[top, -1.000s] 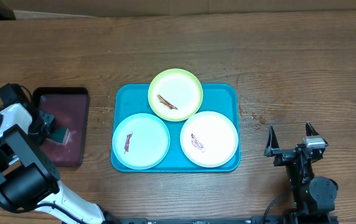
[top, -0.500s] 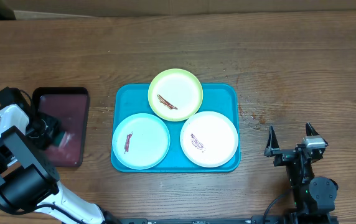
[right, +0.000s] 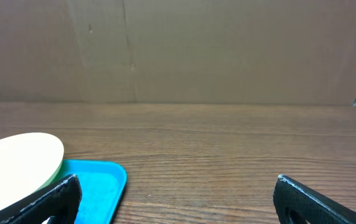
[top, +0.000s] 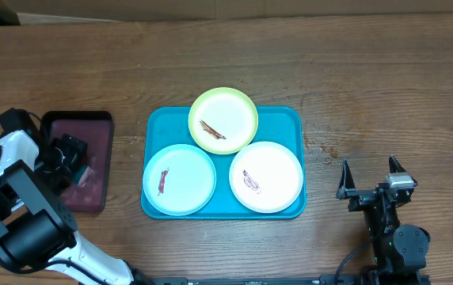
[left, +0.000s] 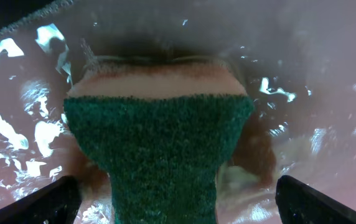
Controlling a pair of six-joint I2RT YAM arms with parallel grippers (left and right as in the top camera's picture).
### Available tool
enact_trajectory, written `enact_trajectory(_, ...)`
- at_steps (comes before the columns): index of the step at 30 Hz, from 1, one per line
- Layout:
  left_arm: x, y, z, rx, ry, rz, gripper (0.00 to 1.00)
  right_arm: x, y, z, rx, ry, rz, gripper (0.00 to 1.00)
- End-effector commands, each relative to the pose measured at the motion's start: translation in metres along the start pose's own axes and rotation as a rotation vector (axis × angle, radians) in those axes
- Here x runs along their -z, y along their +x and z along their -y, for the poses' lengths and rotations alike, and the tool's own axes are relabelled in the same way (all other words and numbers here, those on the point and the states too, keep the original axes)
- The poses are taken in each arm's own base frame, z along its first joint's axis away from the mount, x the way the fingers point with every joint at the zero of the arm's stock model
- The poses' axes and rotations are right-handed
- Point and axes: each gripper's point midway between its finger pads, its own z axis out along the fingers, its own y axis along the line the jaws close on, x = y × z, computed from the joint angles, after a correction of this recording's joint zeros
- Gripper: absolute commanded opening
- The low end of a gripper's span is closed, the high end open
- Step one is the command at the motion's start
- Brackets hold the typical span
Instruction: Clean dirty plates on tray and stack at the side
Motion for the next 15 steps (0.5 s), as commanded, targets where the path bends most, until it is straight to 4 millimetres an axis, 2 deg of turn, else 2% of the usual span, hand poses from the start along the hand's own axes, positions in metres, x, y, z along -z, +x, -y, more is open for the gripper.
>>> enact_trajectory(1, -0.0245, 0.0344, -0.0069, 0.021, 0.008, -0.157, 1.00, -0.0002, 0.0020, 0.0010, 0.001, 0.005, 0.003, 1.00)
enact_trajectory(3, -0.0242, 0.0367, -0.0084, 0.023, 0.002, -0.166, 0.82, -0.0003, 0.0021, 0.0010, 0.001, 0.005, 0.002, 1.00)
enact_trajectory(6, -0.0241, 0.0374, -0.0094, 0.023, -0.003, -0.168, 0.62, -0.0002, 0.0020, 0.0010, 0.001, 0.005, 0.003, 1.00)
enact_trajectory(8, -0.0241, 0.0374, -0.0093, 0.024, -0.003, -0.169, 0.45, -0.0002, 0.0020, 0.0010, 0.000, 0.005, 0.003, 1.00)
enact_trajectory(10, -0.0241, 0.0374, -0.0093, 0.024, -0.003, -0.169, 0.15, -0.0002, 0.0020, 0.0010, 0.001, 0.005, 0.003, 1.00)
enact_trajectory(11, -0.0240, 0.0376, -0.0094, 0.024, -0.003, -0.170, 0.04, -0.0002, 0.0020, 0.0010, 0.001, 0.005, 0.003, 1.00)
enact_trajectory(15, -0.0240, 0.0377, -0.0094, 0.024, -0.003, -0.170, 0.04, -0.0002, 0.0020, 0.0010, 0.001, 0.005, 0.003, 1.00)
